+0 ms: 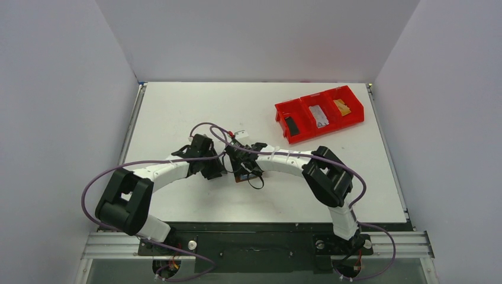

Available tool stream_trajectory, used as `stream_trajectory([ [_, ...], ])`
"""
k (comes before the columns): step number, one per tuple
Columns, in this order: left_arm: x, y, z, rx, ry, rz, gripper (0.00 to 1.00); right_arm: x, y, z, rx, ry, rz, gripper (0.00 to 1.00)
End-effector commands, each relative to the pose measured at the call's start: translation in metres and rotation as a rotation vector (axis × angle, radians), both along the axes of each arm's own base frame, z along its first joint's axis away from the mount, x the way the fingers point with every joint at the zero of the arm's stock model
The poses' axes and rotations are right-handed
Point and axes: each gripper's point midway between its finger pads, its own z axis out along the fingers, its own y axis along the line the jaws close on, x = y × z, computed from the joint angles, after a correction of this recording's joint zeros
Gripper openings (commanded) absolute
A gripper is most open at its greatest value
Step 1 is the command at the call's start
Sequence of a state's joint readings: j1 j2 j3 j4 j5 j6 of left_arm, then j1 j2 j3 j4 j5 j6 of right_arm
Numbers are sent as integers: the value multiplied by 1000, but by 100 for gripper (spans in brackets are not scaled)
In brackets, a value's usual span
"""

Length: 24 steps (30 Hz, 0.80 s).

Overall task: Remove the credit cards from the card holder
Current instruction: Open the card holder at the center of the board.

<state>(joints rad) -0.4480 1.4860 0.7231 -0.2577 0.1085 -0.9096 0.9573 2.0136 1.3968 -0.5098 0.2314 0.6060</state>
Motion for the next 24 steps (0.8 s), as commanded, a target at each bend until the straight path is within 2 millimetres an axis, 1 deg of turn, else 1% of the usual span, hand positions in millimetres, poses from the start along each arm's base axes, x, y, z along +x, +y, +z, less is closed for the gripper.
stream_trajectory([
  [1, 8, 0, 11, -20, -43, 11, 28, -12, -10, -17, -73, 57, 14, 39],
  [2, 7, 0, 10, -20, -43, 6, 28, -15, -6, -14, -47, 71, 23, 38],
  [3, 7, -1, 11, -23, -42, 2, 28, -14, -2, -12, -27, 72, 28, 33],
  [5, 7, -3, 12, -31, -45, -6, 28, -16, 6, -5, 36, 92, 40, 27],
  [6, 8, -4, 13, -34, -50, -11, 28, -18, 10, 1, 78, 109, 49, 27],
  [7, 8, -5, 14, -39, -52, -20, 28, -16, 12, 2, 111, 115, 43, 26],
  [8, 8, -7, 16, -47, -52, -27, 28, -20, 18, 9, 159, 139, 57, 26],
  [9, 8, -8, 18, -51, -58, -33, 28, -19, 20, 9, 198, 149, 47, 26],
  [10, 9, -9, 21, -59, -63, -40, 28, -22, 25, 16, 247, 169, 60, 26],
  [11, 9, -10, 24, -62, -72, -47, 28, -20, 26, 15, 283, 176, 46, 26],
  [12, 9, -12, 27, -69, -78, -56, 28, -23, 30, 21, 329, 199, 55, 26],
  [13, 10, -13, 31, -74, -88, -65, 29, -20, 29, 20, 367, 206, 34, 26],
  [14, 10, -15, 35, -80, -94, -72, 29, -24, 33, 24, 410, 234, 46, 27],
  [15, 10, -16, 38, -83, -99, -80, 29, -21, 33, 23, 450, 240, 25, 27],
  [16, 11, -18, 41, -89, -105, -86, 30, -24, 36, 27, 488, 262, 33, 27],
  [19, 11, -25, 48, -103, -119, -102, 32, -22, 38, 27, 588, 295, -5, 27],
  [20, 12, -27, 51, -110, -123, -107, 32, -25, 41, 29, 619, 315, 0, 27],
  [21, 11, -30, 50, -111, -121, -114, 32, -23, 41, 29, 658, 323, -26, 27],
  [22, 11, -31, 51, -115, -122, -119, 33, -20, 46, 34, 702, 320, -17, 27],
  [23, 11, -34, 50, -117, -119, -125, 33, -21, 44, 32, 725, 342, -37, 27],
  [24, 10, -35, 49, -119, -116, -128, 33, -19, 47, 35, 754, 333, -35, 29],
])
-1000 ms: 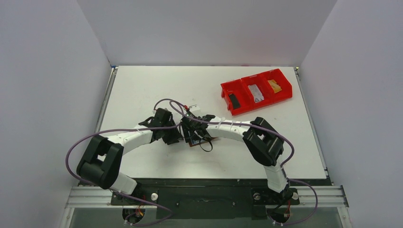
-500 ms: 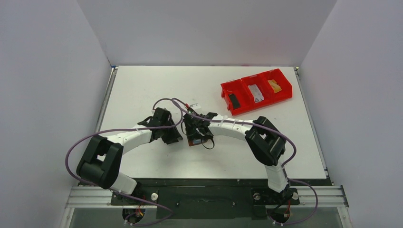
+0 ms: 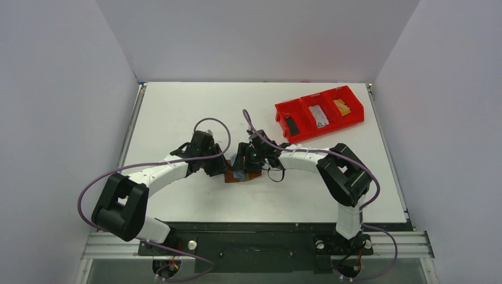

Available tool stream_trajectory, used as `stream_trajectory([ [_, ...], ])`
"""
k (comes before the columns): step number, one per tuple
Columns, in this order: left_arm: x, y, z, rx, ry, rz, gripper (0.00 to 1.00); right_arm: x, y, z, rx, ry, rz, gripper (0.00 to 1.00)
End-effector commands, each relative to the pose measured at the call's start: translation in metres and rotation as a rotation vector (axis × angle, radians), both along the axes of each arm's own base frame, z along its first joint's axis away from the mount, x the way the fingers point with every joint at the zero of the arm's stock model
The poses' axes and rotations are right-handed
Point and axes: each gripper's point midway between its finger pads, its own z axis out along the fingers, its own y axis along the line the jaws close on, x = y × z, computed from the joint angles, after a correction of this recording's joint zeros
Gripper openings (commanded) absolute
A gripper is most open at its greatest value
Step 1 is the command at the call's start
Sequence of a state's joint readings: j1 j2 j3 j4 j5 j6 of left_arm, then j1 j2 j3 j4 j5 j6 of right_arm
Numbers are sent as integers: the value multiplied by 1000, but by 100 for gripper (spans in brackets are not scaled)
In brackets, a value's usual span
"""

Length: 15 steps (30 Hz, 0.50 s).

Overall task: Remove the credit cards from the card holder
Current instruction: Open the card holder at the center of the board.

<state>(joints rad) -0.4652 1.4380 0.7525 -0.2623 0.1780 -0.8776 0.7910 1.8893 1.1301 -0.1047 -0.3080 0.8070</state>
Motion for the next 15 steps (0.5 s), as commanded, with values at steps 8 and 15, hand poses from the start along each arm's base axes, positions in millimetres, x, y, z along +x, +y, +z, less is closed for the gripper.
stream_trajectory([
  [8, 10, -18, 14, -34, -51, -38, 33, -8, 15, 12, 327, 161, -92, 36],
  [15, 9, -15, 12, -15, -46, -28, 33, -6, 12, 11, 407, 201, -137, 44],
])
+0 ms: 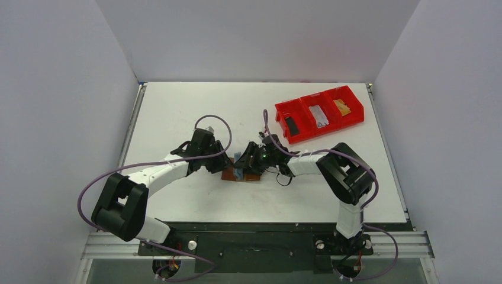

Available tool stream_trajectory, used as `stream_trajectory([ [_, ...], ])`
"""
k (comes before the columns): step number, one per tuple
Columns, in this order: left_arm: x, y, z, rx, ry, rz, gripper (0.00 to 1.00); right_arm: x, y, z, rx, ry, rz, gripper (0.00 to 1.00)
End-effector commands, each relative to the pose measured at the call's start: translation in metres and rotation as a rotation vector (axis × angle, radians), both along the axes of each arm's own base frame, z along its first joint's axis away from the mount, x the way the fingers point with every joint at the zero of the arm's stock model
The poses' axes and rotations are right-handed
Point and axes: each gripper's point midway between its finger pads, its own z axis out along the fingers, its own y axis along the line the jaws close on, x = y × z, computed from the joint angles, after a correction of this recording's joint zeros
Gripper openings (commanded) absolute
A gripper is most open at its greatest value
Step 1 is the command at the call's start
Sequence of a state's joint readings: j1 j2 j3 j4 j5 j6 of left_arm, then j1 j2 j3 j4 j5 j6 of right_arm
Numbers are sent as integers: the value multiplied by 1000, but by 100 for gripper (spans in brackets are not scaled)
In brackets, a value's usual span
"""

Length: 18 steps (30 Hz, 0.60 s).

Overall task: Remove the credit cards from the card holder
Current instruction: Open the card holder at the center of the board.

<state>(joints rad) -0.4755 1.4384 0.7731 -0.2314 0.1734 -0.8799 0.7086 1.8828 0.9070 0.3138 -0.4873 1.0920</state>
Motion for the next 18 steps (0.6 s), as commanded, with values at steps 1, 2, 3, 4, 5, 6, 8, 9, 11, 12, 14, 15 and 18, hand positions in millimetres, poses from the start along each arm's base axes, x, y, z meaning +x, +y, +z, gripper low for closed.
stream_trajectory([
  [1, -1, -7, 2, 7, -3, -22, 33, -9, 12, 7, 119, 62, -4, 44],
  [2, -1, -6, 3, 11, -5, -18, 33, -10, 12, 5, 127, 73, -5, 43],
  [3, -1, -6, 4, 11, -9, -19, 33, -8, 12, 8, 157, 74, -15, 43],
  [4, -1, -6, 5, 15, -13, -17, 33, -9, 12, 5, 169, 85, -17, 43],
  [5, -2, -6, 7, 18, -16, -22, 33, -7, 12, 7, 193, 88, -25, 43],
  [6, -2, -7, 8, 19, -21, -27, 33, -6, 13, 6, 209, 84, -26, 42],
  [8, -4, -9, 11, 28, -32, -44, 33, -7, 11, 2, 215, 100, -36, 40],
  [9, -5, -10, 12, 32, -34, -52, 33, -7, 10, -1, 212, 107, -40, 40],
  [11, -7, -13, 12, 35, -35, -70, 33, -7, 8, -4, 208, 110, -44, 37],
  [12, -9, -15, 11, 38, -34, -76, 33, -7, 8, -5, 204, 111, -44, 35],
  [14, -10, -14, 9, 47, -29, -76, 31, -7, 6, -8, 197, 111, -47, 33],
  [15, -12, -13, 8, 50, -24, -76, 31, -6, 5, -9, 193, 112, -51, 32],
  [18, -12, -11, 5, 66, -23, -72, 28, -6, 1, -13, 172, 111, -52, 30],
])
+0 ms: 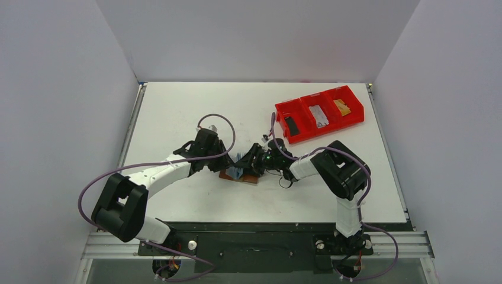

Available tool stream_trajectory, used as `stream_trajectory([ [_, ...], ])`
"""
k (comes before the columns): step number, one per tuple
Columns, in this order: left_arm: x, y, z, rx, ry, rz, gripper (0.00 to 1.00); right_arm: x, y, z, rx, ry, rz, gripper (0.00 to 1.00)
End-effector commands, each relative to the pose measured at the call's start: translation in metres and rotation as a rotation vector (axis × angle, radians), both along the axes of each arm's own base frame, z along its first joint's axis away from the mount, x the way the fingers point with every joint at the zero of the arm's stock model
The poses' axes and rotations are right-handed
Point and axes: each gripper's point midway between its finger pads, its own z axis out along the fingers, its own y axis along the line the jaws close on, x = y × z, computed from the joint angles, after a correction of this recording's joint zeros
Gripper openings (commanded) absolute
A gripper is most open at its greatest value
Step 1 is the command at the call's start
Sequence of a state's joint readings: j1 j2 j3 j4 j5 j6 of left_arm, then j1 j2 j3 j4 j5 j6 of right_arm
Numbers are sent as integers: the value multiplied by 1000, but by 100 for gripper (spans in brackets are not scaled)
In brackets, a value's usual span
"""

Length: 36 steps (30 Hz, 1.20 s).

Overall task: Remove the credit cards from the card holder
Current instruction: Open the card holder at the center of the board.

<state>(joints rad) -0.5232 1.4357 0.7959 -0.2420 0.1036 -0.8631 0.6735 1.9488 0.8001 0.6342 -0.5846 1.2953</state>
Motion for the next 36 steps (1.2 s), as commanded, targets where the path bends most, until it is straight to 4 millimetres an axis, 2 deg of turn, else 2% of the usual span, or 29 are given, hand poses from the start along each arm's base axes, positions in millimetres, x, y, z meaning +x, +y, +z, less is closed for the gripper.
stream_trajectory([
  [1, -14, -4, -1, 29, 26, -52, 27, -6, -2, -15, -27, 21, 6, 29],
  [8, -13, 2, -15, 72, 45, -35, 21, -7, -10, -19, -84, 5, 13, 29],
  [16, -16, -1, -19, 71, 47, -61, 15, -4, -14, -14, -123, -27, 18, 33],
  [27, -13, -1, -33, 110, 76, -50, 11, 0, -33, 4, -294, -129, 37, 54],
  [36, -8, -10, -32, 104, 74, -49, 11, -7, -59, -3, -466, -144, 27, 52],
])
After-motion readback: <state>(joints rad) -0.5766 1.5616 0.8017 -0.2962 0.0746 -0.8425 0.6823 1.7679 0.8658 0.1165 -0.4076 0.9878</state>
